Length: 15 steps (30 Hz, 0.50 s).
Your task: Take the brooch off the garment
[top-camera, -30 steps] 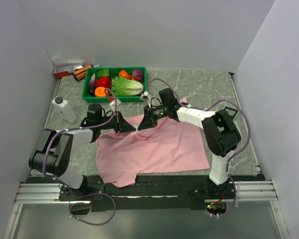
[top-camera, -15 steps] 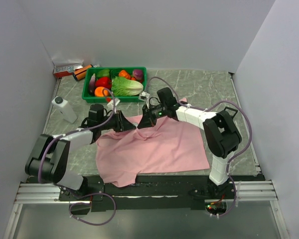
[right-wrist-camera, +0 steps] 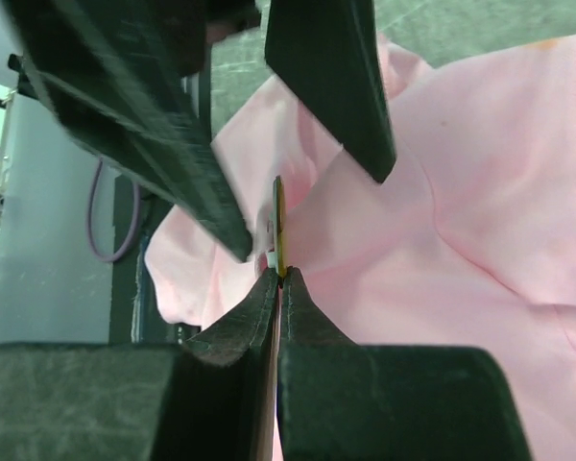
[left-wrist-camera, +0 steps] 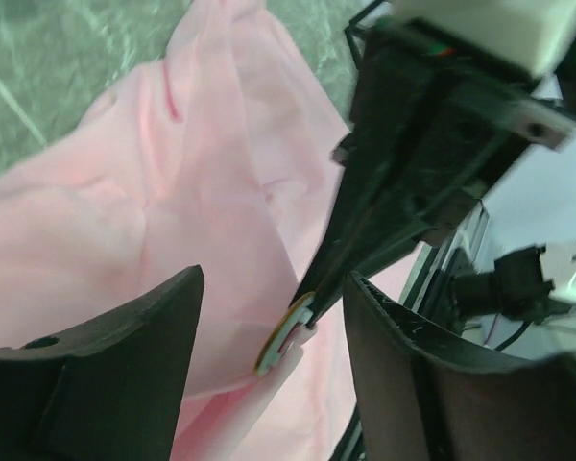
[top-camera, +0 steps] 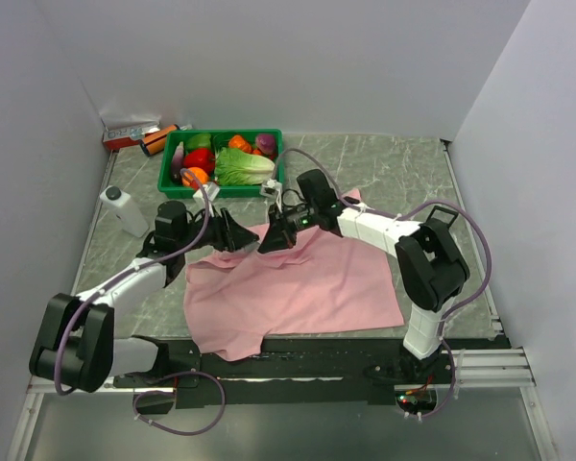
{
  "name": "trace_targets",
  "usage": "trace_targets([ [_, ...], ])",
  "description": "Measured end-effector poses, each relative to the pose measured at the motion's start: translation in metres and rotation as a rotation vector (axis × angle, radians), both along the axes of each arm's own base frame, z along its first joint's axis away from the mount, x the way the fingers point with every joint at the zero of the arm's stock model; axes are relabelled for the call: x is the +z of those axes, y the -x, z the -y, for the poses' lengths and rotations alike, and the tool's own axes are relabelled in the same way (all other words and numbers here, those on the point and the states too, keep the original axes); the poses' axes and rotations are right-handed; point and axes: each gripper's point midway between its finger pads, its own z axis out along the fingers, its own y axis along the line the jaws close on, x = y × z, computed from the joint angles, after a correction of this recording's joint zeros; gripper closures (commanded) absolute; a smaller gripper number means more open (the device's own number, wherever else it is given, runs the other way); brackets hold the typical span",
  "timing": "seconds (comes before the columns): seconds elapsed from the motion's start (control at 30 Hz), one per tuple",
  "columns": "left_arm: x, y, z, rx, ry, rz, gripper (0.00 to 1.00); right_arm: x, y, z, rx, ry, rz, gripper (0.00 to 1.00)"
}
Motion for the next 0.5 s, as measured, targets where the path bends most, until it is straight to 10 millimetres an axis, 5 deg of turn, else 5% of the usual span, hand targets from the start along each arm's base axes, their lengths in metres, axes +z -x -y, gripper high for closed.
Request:
trace_targets([
  [0.13, 0.009, 0.003, 0.003, -0.059, -0.025, 0.088, 0.37, -0.002, 0.003, 0.0, 0.003, 0.003, -0.014, 1.0],
  [0.5, -0.015, 0.004, 0.006, -0.104, -0.086, 0.091, 0.37, 0.002, -0.008, 0.015, 0.036, 0.121, 0.126, 1.0],
])
